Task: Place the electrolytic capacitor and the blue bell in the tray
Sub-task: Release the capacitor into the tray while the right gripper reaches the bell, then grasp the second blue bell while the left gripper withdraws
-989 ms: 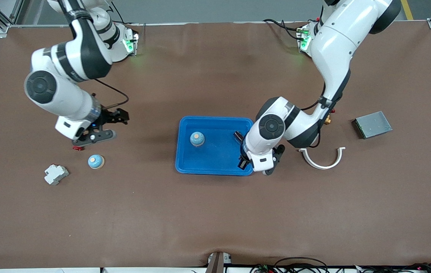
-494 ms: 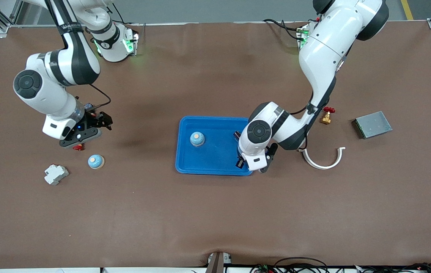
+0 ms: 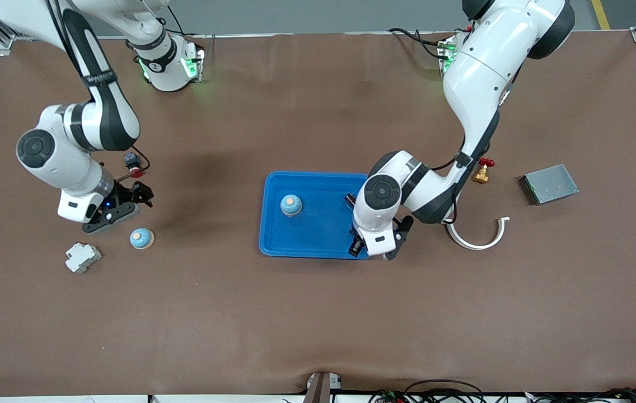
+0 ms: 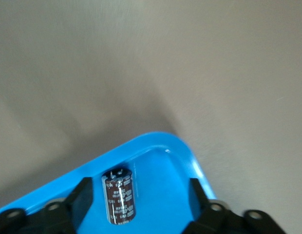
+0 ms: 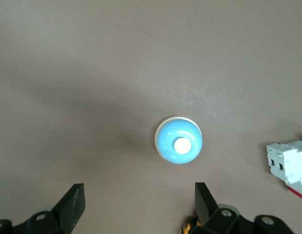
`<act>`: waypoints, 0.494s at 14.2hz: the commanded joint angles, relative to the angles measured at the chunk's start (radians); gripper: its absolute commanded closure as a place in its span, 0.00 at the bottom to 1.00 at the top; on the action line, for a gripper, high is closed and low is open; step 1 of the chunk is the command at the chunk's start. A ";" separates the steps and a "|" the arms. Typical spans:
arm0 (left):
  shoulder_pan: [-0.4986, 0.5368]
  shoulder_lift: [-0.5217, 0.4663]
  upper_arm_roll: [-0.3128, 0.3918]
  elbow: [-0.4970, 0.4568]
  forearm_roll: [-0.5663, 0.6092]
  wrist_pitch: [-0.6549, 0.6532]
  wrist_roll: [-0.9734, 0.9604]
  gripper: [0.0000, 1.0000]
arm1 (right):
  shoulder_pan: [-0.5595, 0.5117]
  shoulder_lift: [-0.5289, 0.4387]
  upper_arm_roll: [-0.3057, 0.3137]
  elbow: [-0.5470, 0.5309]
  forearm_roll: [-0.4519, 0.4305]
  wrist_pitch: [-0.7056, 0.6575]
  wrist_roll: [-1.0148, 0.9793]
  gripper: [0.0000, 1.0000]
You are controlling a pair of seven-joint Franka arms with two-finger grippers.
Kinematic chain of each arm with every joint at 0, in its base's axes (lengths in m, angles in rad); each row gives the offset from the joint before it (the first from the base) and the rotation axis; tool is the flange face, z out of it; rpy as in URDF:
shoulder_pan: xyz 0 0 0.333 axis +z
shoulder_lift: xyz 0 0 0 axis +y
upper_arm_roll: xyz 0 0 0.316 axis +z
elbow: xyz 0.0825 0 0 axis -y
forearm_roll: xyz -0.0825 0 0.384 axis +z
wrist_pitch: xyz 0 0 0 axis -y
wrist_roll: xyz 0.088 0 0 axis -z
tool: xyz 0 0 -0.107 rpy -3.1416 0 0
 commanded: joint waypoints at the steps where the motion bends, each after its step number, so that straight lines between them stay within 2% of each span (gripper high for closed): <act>1: 0.013 -0.145 0.013 -0.014 0.027 -0.109 0.050 0.00 | -0.030 0.079 0.019 0.045 -0.010 0.025 -0.027 0.00; 7: 0.123 -0.381 0.011 -0.014 0.015 -0.356 0.216 0.00 | -0.035 0.180 0.019 0.142 -0.011 0.014 -0.096 0.00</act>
